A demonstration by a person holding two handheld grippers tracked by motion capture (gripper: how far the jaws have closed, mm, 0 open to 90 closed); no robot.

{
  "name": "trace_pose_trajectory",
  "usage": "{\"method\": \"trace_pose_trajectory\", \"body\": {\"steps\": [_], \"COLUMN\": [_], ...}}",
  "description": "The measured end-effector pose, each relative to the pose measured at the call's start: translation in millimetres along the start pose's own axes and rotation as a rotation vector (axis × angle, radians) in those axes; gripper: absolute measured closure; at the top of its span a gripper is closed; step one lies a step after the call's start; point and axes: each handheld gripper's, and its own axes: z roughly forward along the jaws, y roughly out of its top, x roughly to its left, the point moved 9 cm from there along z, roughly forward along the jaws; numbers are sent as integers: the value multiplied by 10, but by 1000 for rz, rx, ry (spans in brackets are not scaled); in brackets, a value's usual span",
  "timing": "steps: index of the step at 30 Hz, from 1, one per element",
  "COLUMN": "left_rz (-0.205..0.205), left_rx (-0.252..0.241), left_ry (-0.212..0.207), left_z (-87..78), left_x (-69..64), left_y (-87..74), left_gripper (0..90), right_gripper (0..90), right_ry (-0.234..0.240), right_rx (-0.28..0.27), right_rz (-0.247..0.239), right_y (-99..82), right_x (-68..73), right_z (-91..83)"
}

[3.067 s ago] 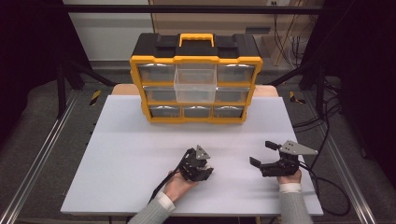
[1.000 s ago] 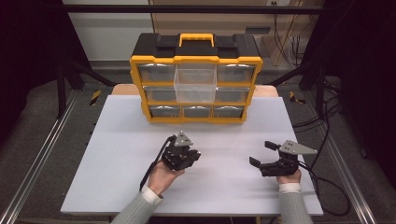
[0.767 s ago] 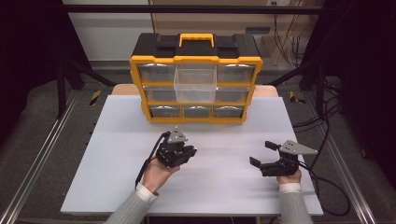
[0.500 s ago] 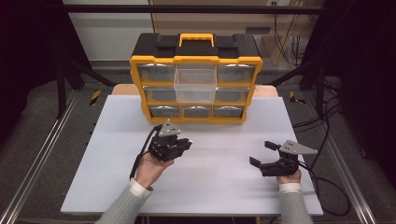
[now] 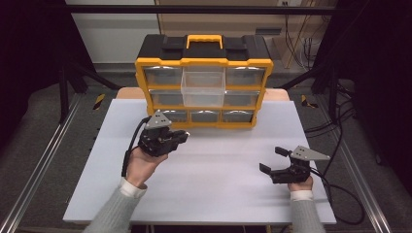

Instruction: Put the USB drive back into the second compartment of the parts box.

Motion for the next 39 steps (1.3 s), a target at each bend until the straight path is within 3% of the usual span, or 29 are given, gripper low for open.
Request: {"method": "trace_pose_trajectory", "body": {"steps": [9, 24, 39], "left_rz": [-10, 10, 32], "left_rx": [-40, -102, -151], "left_ry": [-9, 13, 36], "left_z": [-147, -411, -574], "left_x": [49, 101, 134], "left_y": [178, 570, 896], "left_gripper": [788, 788, 788], "right_gripper": [27, 27, 27], "right_ry": [1, 1, 1], "right_rx": [1, -1, -4], "right_rz": [-2, -5, -4], "right_y": [0, 4, 6], "right_x": [4, 2, 4], "right_z": [-4, -10, -14]}}
